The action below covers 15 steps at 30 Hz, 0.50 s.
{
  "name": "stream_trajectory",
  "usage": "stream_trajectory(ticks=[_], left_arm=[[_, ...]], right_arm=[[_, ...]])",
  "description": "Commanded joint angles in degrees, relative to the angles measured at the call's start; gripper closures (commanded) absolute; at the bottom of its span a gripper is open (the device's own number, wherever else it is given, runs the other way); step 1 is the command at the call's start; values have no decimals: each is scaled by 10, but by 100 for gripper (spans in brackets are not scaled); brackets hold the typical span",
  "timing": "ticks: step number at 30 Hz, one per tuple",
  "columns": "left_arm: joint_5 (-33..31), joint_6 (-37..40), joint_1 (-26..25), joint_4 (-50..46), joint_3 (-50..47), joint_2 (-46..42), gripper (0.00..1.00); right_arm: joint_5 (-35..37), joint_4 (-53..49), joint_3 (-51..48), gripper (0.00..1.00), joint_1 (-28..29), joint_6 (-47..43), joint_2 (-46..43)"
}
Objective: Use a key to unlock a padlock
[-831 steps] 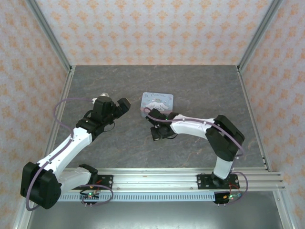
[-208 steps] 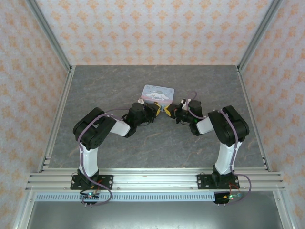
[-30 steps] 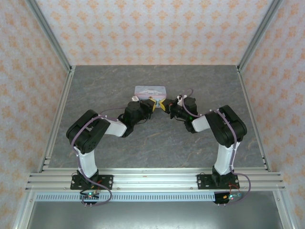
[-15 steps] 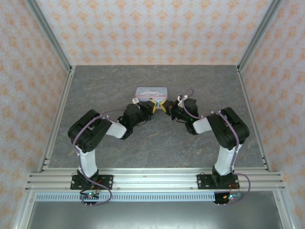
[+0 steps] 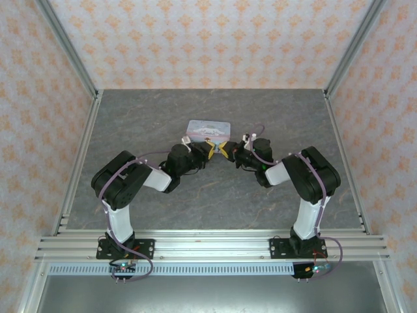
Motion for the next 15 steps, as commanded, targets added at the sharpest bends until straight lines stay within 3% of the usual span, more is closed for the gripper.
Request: stream_trajectory(ticks=[1,15], left_arm=[[139,15,-49,88,2,-43,100],[129,14,-50,91,-16,-63,100]], right_arm=[[-35,37,-9,100,33,5,-6],[-11,70,-25,100,54,31,9]])
